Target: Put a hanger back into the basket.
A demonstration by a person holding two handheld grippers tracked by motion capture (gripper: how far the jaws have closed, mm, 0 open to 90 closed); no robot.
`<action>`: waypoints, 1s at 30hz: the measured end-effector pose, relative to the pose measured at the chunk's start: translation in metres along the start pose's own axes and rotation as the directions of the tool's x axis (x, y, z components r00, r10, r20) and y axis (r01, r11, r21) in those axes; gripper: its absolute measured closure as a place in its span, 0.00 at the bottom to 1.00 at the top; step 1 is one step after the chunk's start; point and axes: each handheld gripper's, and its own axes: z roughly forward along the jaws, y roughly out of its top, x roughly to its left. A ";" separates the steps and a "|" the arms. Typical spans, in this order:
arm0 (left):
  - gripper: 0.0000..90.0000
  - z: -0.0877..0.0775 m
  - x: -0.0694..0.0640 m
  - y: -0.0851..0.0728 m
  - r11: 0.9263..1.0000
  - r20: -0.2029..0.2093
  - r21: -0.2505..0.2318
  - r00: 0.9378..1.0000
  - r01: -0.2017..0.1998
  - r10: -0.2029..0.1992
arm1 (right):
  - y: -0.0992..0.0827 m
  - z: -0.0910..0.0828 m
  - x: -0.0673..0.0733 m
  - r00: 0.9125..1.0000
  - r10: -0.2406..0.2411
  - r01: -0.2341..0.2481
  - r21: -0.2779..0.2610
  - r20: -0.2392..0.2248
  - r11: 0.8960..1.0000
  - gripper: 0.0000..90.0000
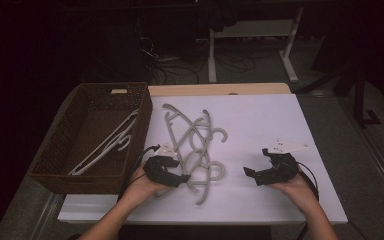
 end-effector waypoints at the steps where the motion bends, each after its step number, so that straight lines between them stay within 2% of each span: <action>1: 0.37 0.001 0.000 -0.002 1.000 -0.001 0.008 1.000 0.001 -0.001 | 0.000 0.000 0.000 1.000 -0.001 0.001 0.001 0.000 1.000 0.02; 6: 0.45 0.008 -0.003 -0.009 0.999 0.010 0.049 1.000 -0.009 0.009 | 0.000 0.000 0.000 1.000 -0.001 0.001 0.000 0.002 1.000 0.02; 9: 0.49 0.010 -0.005 -0.010 0.997 -0.005 0.069 0.999 -0.037 0.038 | 0.000 0.000 0.000 1.000 -0.004 0.004 0.003 0.001 1.000 0.02; 19: 0.67 0.011 -0.009 -0.008 0.991 -0.061 0.098 0.994 -0.088 0.095 | 0.000 0.000 0.000 1.000 -0.006 0.006 0.007 0.000 1.000 0.02; 22: 0.72 0.011 -0.007 -0.008 0.992 -0.063 0.096 0.994 -0.083 0.089 | 0.000 0.000 0.000 1.000 -0.005 0.005 0.006 0.000 1.000 0.02; 26: 0.76 0.011 -0.008 -0.008 0.990 -0.069 0.104 0.992 -0.094 0.102 | 0.000 0.000 0.000 1.000 -0.003 0.003 0.004 -0.003 1.000 0.02; 30: 0.82 0.011 -0.007 -0.007 0.990 -0.070 0.109 0.993 -0.085 0.093 | 0.000 0.000 -0.001 1.000 0.002 -0.002 0.000 -0.005 1.000 0.02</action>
